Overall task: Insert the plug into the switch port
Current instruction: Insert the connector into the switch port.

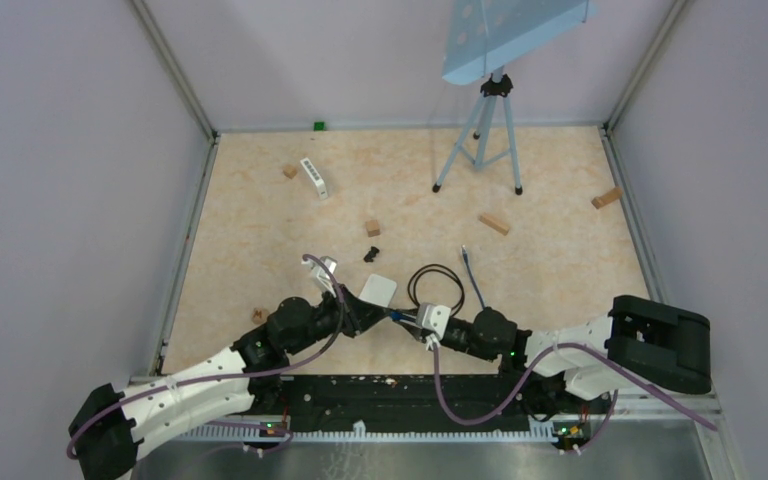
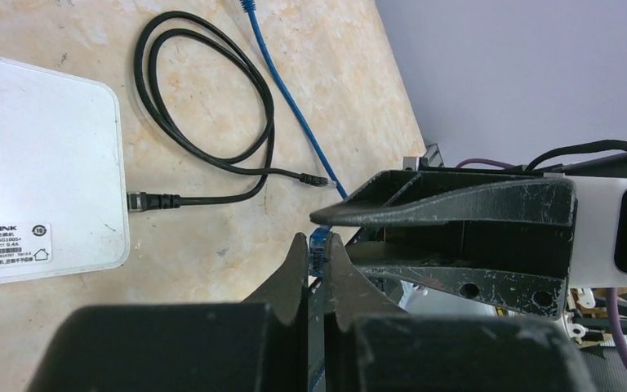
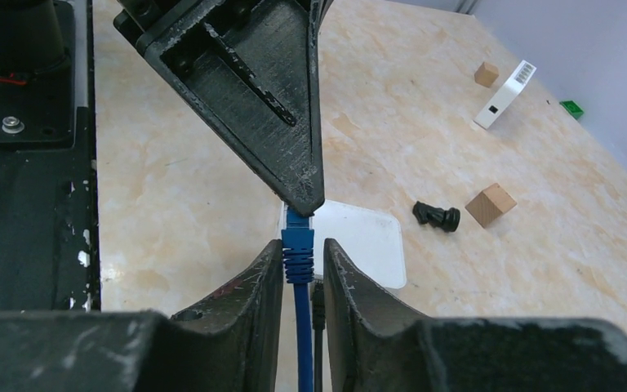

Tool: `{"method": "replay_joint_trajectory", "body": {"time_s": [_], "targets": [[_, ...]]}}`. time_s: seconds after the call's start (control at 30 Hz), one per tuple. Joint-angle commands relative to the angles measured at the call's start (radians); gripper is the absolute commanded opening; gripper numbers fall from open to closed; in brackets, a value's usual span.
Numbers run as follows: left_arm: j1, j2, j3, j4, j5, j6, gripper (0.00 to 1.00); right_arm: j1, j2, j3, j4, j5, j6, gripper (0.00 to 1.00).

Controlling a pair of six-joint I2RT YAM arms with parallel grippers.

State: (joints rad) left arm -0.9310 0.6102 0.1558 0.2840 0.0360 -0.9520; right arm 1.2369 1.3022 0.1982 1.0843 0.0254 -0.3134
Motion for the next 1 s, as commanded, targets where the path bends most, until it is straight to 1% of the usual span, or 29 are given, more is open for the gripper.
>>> {"method": "replay_joint_trajectory", "body": {"time_s": [0.0,0.17,0.2,0.3,0.37,0.4,0.43,0.47,0.5,0.53,0.57,0.6,0.63,0.67,0.7,0.73,0.8,0.83,0.93,0.97], "targets": [[-0.003,-0.015,0.01,0.036,0.014,-0.001,0.0,0.009,-0.012,0.017,0.012,0.02,-0.003,0.26],[-0.003,-0.024,0.005,0.039,0.024,-0.011,0.0,0.009,-0.009,0.027,-0.006,0.022,0.001,0.29],[-0.004,-0.027,0.005,0.036,0.026,-0.011,0.0,0.009,-0.009,0.027,-0.004,0.02,0.0,0.28],[-0.003,-0.033,0.003,0.032,0.023,-0.015,0.0,0.009,-0.005,0.033,-0.008,0.018,-0.005,0.18],[-0.003,-0.035,-0.001,0.035,0.023,-0.02,0.0,0.009,-0.009,0.034,-0.012,0.011,-0.006,0.05],[-0.003,-0.035,-0.002,0.035,0.023,-0.021,0.0,0.009,-0.012,0.033,-0.012,0.009,-0.004,0.0],[-0.003,-0.035,-0.002,0.033,0.022,-0.02,0.0,0.009,-0.019,0.032,-0.013,0.013,0.001,0.0],[-0.003,-0.036,-0.001,0.025,0.017,-0.019,0.05,0.009,-0.026,0.031,-0.016,0.022,0.011,0.0],[-0.003,-0.036,0.002,0.01,0.008,-0.017,0.2,0.009,-0.034,0.03,-0.024,0.039,0.024,0.0],[-0.003,-0.04,0.008,-0.007,-0.003,-0.008,0.44,0.009,-0.042,0.032,-0.05,0.059,0.038,0.0],[-0.004,-0.046,0.014,-0.021,-0.013,0.012,0.61,0.009,-0.053,0.038,-0.09,0.081,0.053,0.0],[-0.002,-0.055,0.023,-0.038,-0.021,0.045,0.75,0.009,-0.068,0.052,-0.161,0.107,0.067,0.0],[-0.002,-0.064,0.042,-0.065,-0.027,0.077,0.85,0.009,-0.082,0.067,-0.238,0.129,0.084,0.0],[-0.002,-0.072,0.06,-0.1,-0.064,0.105,0.91,0.009,-0.099,0.079,-0.308,0.144,0.096,0.0],[0.001,-0.078,0.08,-0.141,-0.085,0.13,0.95,0.007,-0.109,0.088,-0.368,0.151,0.106,0.0],[0.012,-0.079,0.095,-0.173,-0.097,0.147,0.96,0.003,-0.118,0.09,-0.409,0.148,0.12,0.0],[0.079,-0.075,0.093,-0.179,-0.049,0.156,0.95,-0.025,-0.127,0.089,-0.479,0.103,0.158,0.0],[0.136,-0.068,0.078,-0.152,0.033,0.151,0.92,-0.048,-0.13,0.09,-0.508,0.067,0.178,0.0],[0.363,-0.016,0.023,-0.071,0.261,0.14,0.82,-0.114,-0.136,0.08,-0.552,-0.018,0.233,0.0],[0.42,0.006,0.016,-0.058,0.291,0.157,0.8,-0.135,-0.136,0.079,-0.562,-0.035,0.25,0.0]]}}
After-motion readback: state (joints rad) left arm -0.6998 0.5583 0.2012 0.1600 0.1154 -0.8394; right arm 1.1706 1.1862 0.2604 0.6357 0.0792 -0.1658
